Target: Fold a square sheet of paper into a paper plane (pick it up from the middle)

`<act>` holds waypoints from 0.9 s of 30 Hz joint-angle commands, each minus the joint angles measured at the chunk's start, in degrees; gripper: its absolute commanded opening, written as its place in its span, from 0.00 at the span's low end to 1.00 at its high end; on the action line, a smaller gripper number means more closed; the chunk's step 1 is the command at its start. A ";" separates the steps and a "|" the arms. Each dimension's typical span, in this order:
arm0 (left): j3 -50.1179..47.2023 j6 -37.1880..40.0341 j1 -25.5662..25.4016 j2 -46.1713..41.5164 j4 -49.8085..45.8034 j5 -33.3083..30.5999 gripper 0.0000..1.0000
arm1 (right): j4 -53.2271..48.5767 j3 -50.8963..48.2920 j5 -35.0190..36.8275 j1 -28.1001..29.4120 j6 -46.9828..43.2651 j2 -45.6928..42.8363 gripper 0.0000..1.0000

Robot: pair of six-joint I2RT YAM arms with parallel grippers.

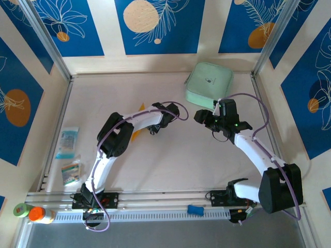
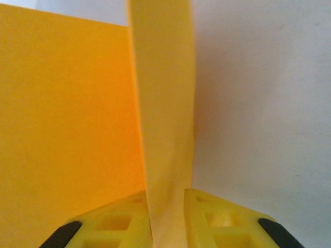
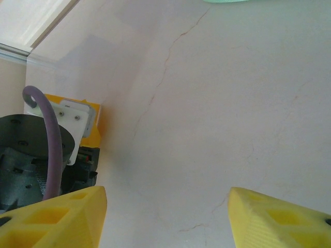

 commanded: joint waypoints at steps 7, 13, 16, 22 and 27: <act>2.54 -4.19 -2.02 1.06 -0.16 7.56 0.29 | -1.40 -0.58 -1.22 -0.96 1.93 1.41 0.63; -0.43 -8.23 -3.39 -5.64 4.08 21.29 0.41 | -0.51 -1.45 -1.13 -2.41 3.88 0.99 0.63; -5.24 -10.54 -4.55 -10.52 10.53 33.24 0.47 | 0.39 -1.97 -1.67 -3.37 4.39 0.71 0.63; -13.34 -13.09 -4.97 -17.57 17.94 50.09 0.53 | 1.31 -2.10 -2.80 -3.84 4.38 1.03 0.64; -16.94 -6.91 -4.46 -22.49 15.75 41.94 0.57 | 2.50 -2.43 -4.03 -3.44 4.65 1.80 0.64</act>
